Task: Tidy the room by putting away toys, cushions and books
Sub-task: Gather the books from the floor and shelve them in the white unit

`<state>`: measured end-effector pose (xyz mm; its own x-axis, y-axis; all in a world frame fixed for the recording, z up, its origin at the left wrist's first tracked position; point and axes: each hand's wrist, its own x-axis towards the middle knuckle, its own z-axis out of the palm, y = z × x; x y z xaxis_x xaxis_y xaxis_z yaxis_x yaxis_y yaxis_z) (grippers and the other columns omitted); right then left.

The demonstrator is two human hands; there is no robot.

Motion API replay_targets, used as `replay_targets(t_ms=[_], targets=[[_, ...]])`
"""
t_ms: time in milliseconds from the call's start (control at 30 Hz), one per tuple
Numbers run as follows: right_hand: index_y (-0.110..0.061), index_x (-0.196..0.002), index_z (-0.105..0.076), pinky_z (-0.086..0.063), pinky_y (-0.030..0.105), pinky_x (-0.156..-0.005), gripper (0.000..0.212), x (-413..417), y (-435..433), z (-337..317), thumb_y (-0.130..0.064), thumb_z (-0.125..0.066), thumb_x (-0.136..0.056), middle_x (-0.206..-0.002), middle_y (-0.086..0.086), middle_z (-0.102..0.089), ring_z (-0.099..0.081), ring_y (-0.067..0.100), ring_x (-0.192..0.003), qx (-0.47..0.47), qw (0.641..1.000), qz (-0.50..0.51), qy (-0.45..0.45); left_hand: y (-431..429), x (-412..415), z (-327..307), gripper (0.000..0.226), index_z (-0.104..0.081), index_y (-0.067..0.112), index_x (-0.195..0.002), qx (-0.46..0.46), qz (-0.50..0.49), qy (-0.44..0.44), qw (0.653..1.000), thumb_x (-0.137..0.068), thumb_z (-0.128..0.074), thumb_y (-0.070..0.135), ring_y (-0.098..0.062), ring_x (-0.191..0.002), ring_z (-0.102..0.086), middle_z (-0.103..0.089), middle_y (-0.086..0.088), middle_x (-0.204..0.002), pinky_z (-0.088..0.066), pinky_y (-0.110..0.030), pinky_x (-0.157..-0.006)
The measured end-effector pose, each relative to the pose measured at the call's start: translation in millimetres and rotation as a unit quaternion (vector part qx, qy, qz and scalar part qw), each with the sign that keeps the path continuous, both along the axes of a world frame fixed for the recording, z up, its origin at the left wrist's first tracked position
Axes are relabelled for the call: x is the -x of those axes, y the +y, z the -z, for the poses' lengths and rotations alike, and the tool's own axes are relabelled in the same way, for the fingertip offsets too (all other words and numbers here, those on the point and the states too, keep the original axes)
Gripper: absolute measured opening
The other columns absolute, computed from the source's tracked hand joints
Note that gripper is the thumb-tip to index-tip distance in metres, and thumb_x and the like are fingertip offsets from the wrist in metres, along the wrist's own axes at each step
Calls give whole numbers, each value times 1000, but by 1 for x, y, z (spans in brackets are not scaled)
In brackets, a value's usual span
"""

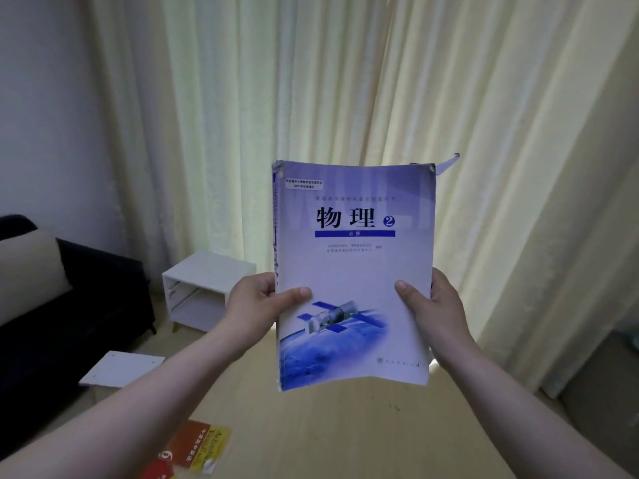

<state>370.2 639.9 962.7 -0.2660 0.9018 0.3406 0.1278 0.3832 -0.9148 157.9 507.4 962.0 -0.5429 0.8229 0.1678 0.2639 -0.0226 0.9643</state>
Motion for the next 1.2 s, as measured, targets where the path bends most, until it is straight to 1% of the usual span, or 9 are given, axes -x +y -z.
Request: replay_targets(t_ms=[100,233,367,533,700,833,967,1067,1200], targets=[[-19,-109,-58,-52,33,-78,18,6,40,4,-18,-62,-92,-105,-7,-68,-66,13,-93,9,1000,-5,3,37,7,3,67,-68,2,-87,-2,7,12,1000,-52,-78,58,-34,-81,-71,-74,-13,-83,-55,-55,-79],[-16,-112,-58,-54,36,-78,20,26,101,11,-20,-62,-92,-106,-3,-68,-67,17,-92,23,1000,-10,-1,95,24,9,80,-63,-8,-89,-20,-9,27,999,-51,-76,61,-43,-83,-66,-69,-26,-87,-53,-56,-74],[-17,-112,-58,-48,26,-66,19,48,162,14,-21,-60,-93,-103,-5,-67,-66,13,-88,22,1000,-14,-17,154,44,14,74,-61,-10,-85,-16,-35,44,998,-59,-80,57,-40,-72,-67,-68,-26,-83,-54,-49,-64],[-18,-110,-58,-49,30,-67,17,81,228,5,-21,-60,-93,-103,-3,-68,-67,17,-88,26,999,-24,-20,216,73,5,45,-65,-4,-81,3,-62,36,997,-73,-80,37,-36,-68,-68,-72,-17,-75,-53,-44,-59],[-17,-111,-56,-50,29,-65,19,108,288,4,-22,-60,-94,-102,-3,-67,-66,17,-86,26,998,-51,-24,267,94,1,40,-64,1,-73,18,-83,49,995,-74,-78,38,-15,-54,-61,-71,-11,-70,-46,-28,-52],[-18,-109,-57,-55,35,-72,22,136,342,7,-29,-64,-90,-103,0,-68,-68,20,-88,27,996,-79,-17,312,113,0,48,-66,-3,-82,20,-104,69,992,-73,-78,43,-24,-63,-69,-72,-11,-73,-54,-41,-60],[-18,-111,-58,-56,36,-73,19,171,397,8,-24,-61,-93,-103,-1,-69,-68,20,-88,29,993,-116,-15,354,137,-3,50,-68,1,-88,38,-129,69,989,-72,-76,48,-21,-68,-72,-74,-6,-76,-59,-48,-70],[-18,-111,-58,-56,35,-73,24,202,440,2,-29,-64,-90,-103,-2,-70,-69,18,-88,26,989,-148,-2,386,155,-12,41,-70,5,-86,29,-164,67,984,-73,-77,43,-18,-66,-72,-74,-3,-74,-59,-47,-71],[-17,-110,-59,-57,44,-81,20,250,488,4,-23,-63,-92,-103,0,-70,-69,21,-91,42,981,-190,-5,415,182,-13,29,-73,11,-83,20,-202,67,977,-73,-78,38,-19,-67,-73,-75,0,-73,-59,-49,-71]])
